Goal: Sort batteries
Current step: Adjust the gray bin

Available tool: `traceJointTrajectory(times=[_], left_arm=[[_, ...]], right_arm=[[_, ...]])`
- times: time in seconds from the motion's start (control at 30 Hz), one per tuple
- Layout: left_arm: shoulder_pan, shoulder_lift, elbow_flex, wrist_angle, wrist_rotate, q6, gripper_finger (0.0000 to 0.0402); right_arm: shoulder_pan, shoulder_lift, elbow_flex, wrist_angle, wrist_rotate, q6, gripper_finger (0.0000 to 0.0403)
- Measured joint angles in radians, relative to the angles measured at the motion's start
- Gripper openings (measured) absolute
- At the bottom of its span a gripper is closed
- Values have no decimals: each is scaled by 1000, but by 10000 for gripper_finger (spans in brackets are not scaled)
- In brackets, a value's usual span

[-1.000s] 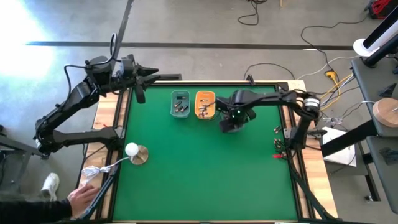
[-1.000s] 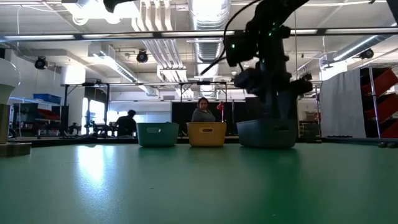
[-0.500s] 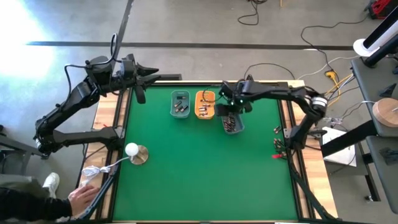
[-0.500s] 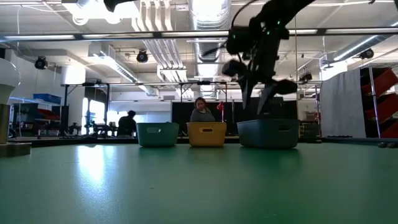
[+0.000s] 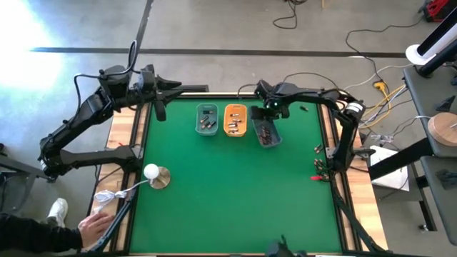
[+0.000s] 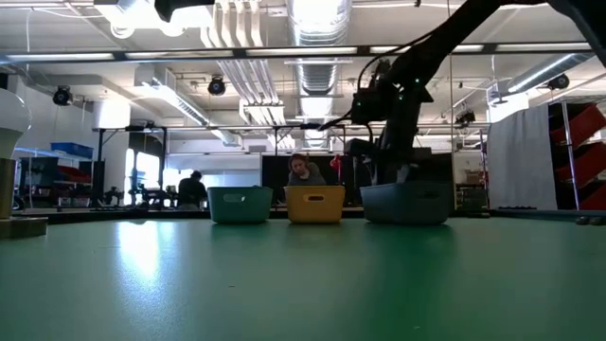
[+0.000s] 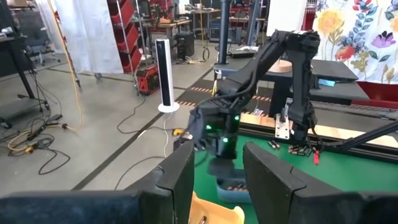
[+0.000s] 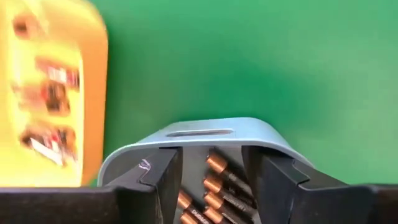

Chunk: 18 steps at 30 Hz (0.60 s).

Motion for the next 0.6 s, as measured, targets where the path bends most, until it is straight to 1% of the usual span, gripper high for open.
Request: traceJointTrajectory(times=[0.13, 0.33, 0.43, 0.5, 0.6], left_arm=[[0, 1, 0, 0, 0, -7, 117], [0, 1, 0, 0, 0, -8, 117], [0, 0, 0, -3, 0, -8, 117], [0, 0, 0, -10, 0, -8, 117], [0, 0, 0, -20, 0, -8, 117]], right_arm=[[-59, 0, 0, 36, 23, 19, 166], [-131, 0, 0, 43, 85, 51, 172], [-148, 0, 0, 43, 81, 51, 175], [-148, -8, 0, 42, 60, 47, 177], [-141, -35, 25, 7, 50, 23, 181]])
